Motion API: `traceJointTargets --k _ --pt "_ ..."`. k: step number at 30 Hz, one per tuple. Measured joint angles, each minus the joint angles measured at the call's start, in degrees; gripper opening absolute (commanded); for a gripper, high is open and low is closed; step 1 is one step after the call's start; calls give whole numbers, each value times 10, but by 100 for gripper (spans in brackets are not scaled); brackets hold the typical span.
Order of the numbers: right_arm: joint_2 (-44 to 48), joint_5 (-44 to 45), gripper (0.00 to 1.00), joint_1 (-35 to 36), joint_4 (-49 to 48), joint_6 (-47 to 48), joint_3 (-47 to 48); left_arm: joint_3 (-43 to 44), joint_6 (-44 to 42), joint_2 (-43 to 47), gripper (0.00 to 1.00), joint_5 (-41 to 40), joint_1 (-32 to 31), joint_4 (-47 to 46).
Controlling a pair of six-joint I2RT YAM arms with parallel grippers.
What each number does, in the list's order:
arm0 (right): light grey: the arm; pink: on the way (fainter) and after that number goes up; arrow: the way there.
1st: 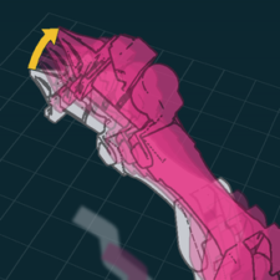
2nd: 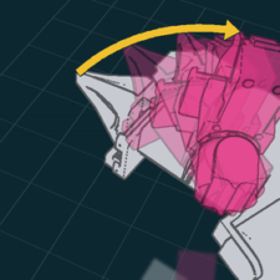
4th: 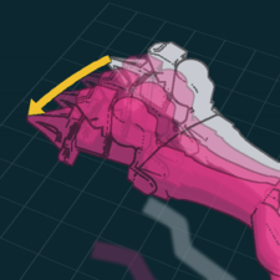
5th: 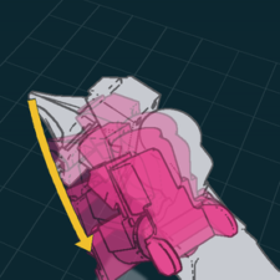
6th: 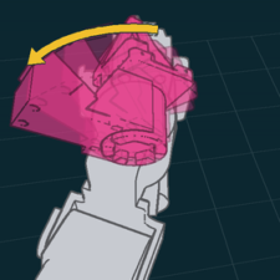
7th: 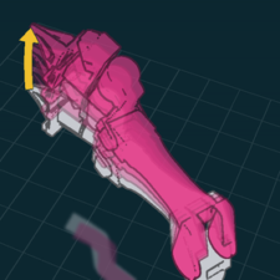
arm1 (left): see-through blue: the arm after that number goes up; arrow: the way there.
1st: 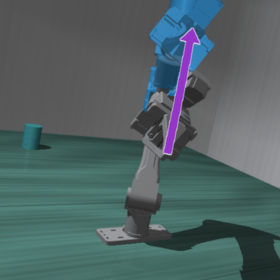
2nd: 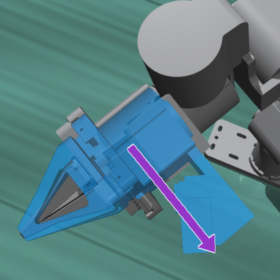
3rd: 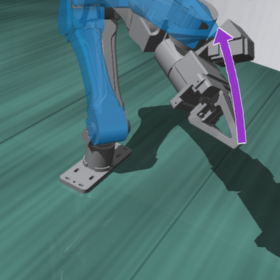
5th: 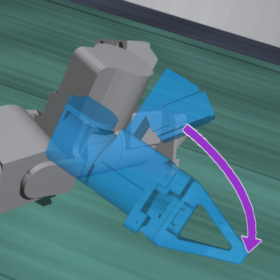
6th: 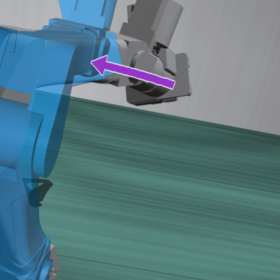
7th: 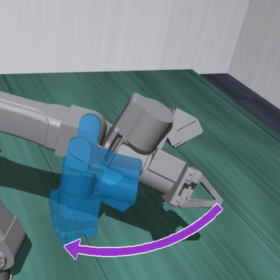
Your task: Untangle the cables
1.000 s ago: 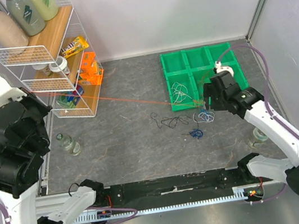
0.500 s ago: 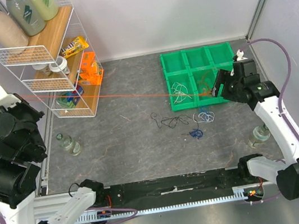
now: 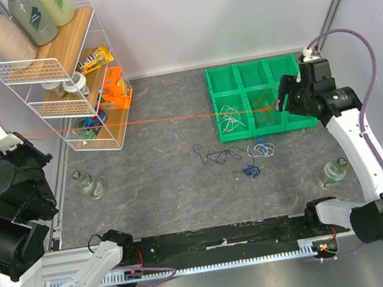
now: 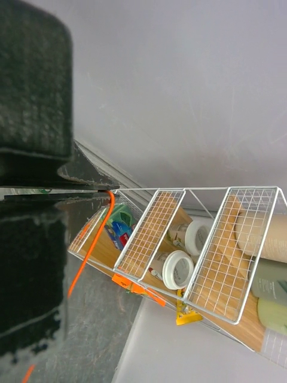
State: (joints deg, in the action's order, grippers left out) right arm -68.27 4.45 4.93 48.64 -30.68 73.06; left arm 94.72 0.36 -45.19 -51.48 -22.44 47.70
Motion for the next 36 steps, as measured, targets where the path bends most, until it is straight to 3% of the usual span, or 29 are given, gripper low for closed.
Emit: traceJointTargets --k 4,7,10,14,20,23,28,36 --pt "-30 -67 81 30 -8 77 -21 0 51 4 2 42 2 19" --pt "-25 -157 81 115 -38 100 -87 -12 125 4 2 128 5 32" --pt "-19 -242 82 224 -75 98 -120 -68 197 0 2 256 5 30" --pt "-34 -281 81 332 -117 96 -123 -181 254 -31 2 455 5 10" --pt "-73 -299 77 355 -187 45 -122 -351 320 -93 4 747 4 -75" --pt "-116 -307 77 362 -235 -11 -115 -417 355 -94 8 853 -6 -125" --pt "-169 -312 79 373 -291 -92 -110 -446 375 -92 9 920 -32 -176" --pt "-167 -203 82 365 -218 -82 -73 -450 376 -72 8 881 -34 -146"
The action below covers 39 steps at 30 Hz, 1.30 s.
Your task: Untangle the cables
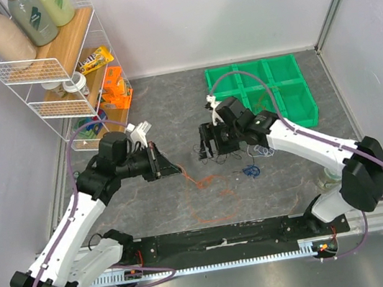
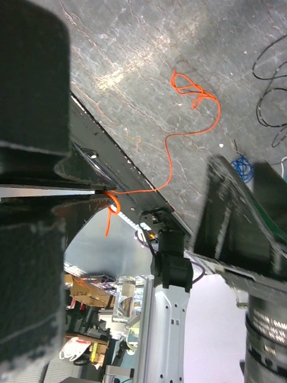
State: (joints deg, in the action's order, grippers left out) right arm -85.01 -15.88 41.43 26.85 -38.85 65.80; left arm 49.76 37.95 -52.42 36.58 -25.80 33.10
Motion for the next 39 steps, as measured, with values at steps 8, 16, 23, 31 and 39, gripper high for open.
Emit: traceJointTargets --k 8,16,23,31,39 --pt "127 105 82 -113 119 70 -61 -15 0 -83 9 2 -15 -2" --pt "150 74 81 -64 116 115 -87 6 -2 -249 43 13 -34 -50" --pt "101 45 82 -2 61 127 -88 38 -38 -267 74 5 -35 -23" --pt "9 57 81 33 27 151 -82 44 -89 -135 68 -69 8 87" --pt "-110 138 81 106 30 89 -26 50 -74 9 66 -170 31 168"
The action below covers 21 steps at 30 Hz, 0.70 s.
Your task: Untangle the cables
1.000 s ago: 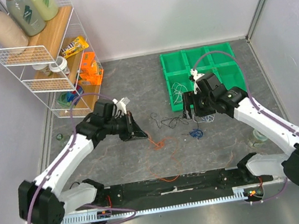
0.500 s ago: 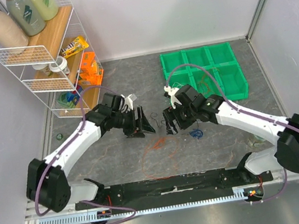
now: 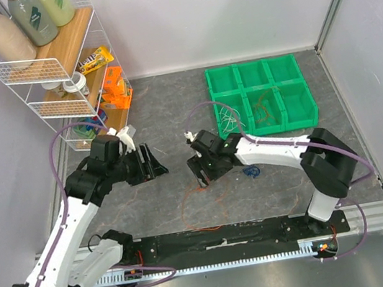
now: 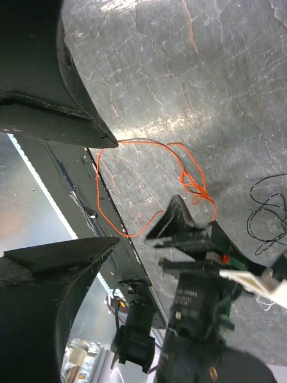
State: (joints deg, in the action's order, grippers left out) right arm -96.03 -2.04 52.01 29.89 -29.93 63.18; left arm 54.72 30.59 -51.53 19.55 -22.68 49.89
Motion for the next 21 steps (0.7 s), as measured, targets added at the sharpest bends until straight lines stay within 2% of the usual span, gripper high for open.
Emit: traceJointTargets --k 3,5,8,14,18,21 --pt "-33 37 76 23 20 -46 26 0 20 14 66 -5 1 3" --pt "-53 65 69 33 35 -67 43 0 30 12 66 -5 1 1" --pt "-74 104 53 45 47 -92 55 -1 40 5 65 -4 1 -3" --pt "-100 166 48 59 62 -111 56 -2 49 -7 65 -4 1 -8" --pt "-101 176 24 68 49 -102 55 -2 55 -7 65 -4 1 -14" --pt "-101 176 2 71 36 -88 55 -2 59 -7 64 -4 1 -19"
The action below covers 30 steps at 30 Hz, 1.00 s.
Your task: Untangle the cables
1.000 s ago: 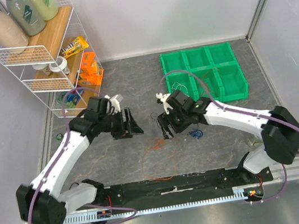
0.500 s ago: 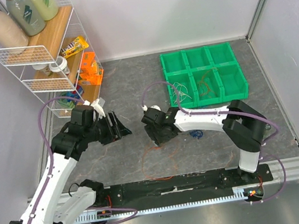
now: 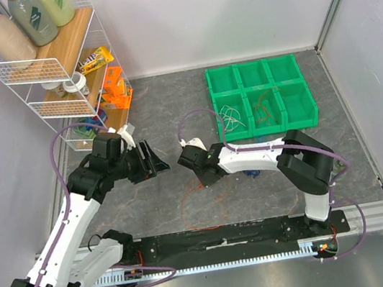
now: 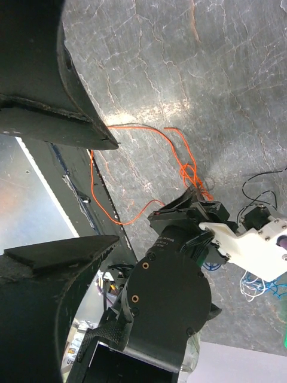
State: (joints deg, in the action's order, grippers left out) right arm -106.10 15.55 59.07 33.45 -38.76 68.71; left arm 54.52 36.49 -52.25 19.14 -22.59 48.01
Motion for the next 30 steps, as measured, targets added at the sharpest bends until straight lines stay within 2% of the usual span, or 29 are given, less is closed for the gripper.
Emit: traceJointTargets --k 4,13,16,20,25,27,29,30 --pt "16 1 0 0 -9 22 -4 0 2 0 64 0 0 -2" --pt "128 -10 0 0 -23 48 -7 0 2 -28 64 4 0 -19" --pt "128 -17 1 -1 -28 50 -7 1 2 -45 64 4 0 -21" --pt "115 -56 6 -1 -45 59 -3 3 1 -51 63 5 0 -23" --pt "44 -120 12 -1 -44 91 28 3 1 -47 63 5 0 -23" --pt "34 -135 20 -1 -23 108 28 4 1 -46 63 5 0 -21" --pt "34 -148 36 -1 -9 120 28 7 -1 -45 63 6 0 -21" --pt "35 -154 47 -1 -5 129 28 7 -2 -44 63 5 0 -21"
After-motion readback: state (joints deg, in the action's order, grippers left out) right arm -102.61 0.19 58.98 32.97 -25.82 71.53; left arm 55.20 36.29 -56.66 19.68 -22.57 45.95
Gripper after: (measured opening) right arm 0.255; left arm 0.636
